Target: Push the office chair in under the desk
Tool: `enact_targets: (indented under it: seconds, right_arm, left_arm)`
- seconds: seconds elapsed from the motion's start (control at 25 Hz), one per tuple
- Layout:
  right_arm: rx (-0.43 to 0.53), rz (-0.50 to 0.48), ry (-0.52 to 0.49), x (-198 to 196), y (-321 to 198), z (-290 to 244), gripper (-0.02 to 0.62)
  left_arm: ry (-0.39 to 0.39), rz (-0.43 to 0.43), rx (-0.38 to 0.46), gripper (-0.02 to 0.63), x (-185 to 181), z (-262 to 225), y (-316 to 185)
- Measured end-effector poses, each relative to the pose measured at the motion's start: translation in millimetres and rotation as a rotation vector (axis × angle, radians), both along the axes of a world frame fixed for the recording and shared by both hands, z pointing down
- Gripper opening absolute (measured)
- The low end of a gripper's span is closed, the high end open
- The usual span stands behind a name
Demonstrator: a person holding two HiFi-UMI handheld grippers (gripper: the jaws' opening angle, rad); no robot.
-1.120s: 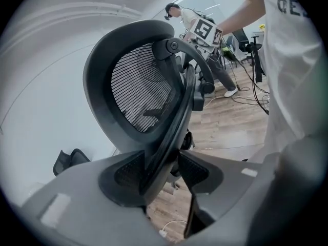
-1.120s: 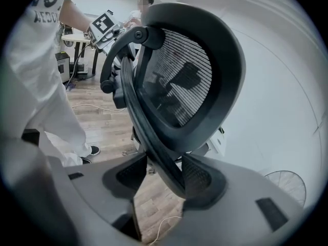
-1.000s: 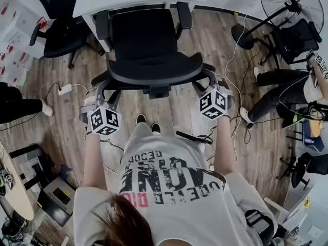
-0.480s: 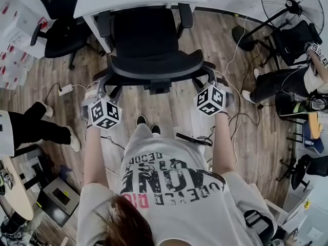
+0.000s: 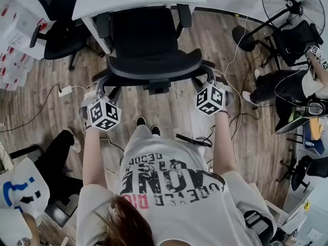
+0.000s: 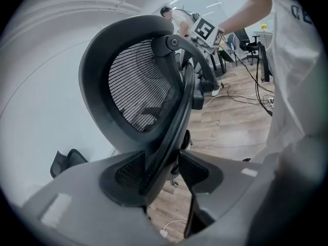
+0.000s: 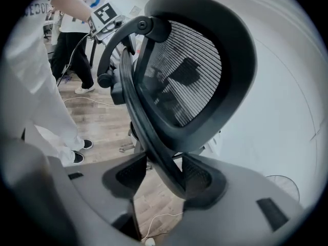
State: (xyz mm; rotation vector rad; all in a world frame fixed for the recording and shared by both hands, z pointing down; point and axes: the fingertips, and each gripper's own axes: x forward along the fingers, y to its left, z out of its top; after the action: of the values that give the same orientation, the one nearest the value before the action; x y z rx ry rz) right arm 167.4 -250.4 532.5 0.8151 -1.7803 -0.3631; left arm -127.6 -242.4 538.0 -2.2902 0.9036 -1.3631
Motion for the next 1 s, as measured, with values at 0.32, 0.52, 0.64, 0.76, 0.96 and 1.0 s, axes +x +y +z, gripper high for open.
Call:
enact_targets:
  seconds: [0.32, 0.52, 0.64, 0.76, 0.96, 1.0]
  right_arm:
    - [-0.001, -0.021, 0.015, 0, -8, 5, 0.201]
    - [0.0, -0.022, 0.014, -2, -18, 5, 0.201]
    - [-0.004, -0.014, 0.025, -1, -30, 6, 0.201]
    - [-0.001, -0.009, 0.032, -2, -40, 8, 0.201]
    - [-0.01, -0.008, 0.038, -5, -60, 6, 0.201]
    - [-0.013, -0.006, 0.04, -6, -63, 7, 0.201]
  left_arm:
    - [-0.01, -0.013, 0.003, 0.215, 1, 1, -6]
    - [-0.016, -0.021, 0.004, 0.216, 0, 0, -17]
    - [-0.016, -0.017, 0.01, 0.216, 1, 2, -28]
    - [-0.019, -0.007, 0.01, 0.216, -1, 7, -38]
    - [-0.024, -0.01, 0.001, 0.215, -5, 6, -58]
    - [-0.024, -0.009, 0.0, 0.215, -5, 7, -61]
